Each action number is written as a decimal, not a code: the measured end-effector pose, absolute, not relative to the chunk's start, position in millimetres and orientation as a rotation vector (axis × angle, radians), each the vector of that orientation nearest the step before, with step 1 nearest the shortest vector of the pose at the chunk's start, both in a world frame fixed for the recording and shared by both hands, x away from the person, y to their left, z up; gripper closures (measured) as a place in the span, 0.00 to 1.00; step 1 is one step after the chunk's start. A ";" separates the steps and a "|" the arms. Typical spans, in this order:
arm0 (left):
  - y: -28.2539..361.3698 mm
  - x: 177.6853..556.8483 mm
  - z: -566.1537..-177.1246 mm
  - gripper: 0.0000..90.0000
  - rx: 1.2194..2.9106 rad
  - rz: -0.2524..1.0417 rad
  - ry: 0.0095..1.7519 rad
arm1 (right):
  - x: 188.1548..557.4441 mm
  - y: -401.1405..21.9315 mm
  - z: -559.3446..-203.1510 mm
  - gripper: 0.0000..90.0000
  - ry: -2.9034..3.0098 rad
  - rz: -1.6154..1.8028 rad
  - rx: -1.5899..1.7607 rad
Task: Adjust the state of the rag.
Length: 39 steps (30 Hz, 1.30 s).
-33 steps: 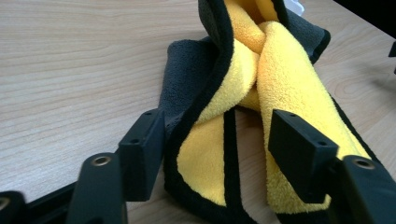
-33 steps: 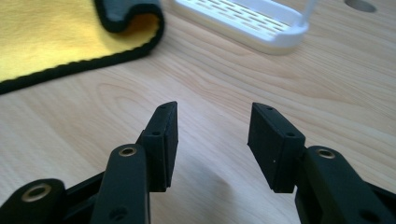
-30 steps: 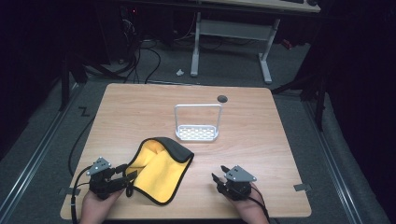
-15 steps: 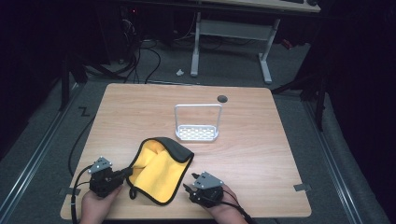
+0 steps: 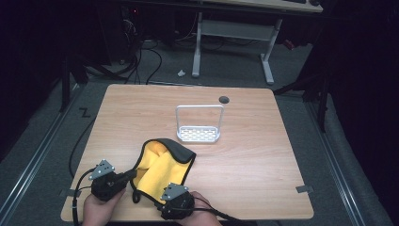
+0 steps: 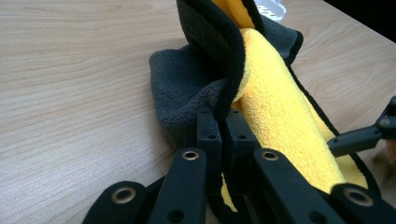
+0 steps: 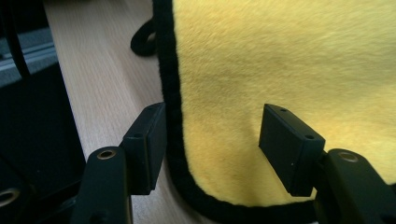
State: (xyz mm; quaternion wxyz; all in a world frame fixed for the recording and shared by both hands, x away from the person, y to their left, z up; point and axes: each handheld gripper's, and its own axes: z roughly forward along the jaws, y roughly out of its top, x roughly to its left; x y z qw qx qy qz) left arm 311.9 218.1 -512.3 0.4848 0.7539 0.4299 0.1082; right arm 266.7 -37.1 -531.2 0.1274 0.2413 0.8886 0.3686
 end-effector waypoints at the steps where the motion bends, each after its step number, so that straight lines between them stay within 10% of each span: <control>1: 218.3 311.9 -512.2 0.96 1.834 0.261 1.048 | 266.5 -37.4 -531.0 0.53 2.590 1.076 0.704; 7: 220.5 312.3 -511.6 0.96 1.826 0.262 1.050 | 266.2 -45.1 -528.2 0.90 2.523 1.029 0.738; 39: 264.4 316.3 -508.0 0.96 1.718 0.302 1.158 | 288.1 -216.1 -524.9 0.91 2.271 0.826 1.094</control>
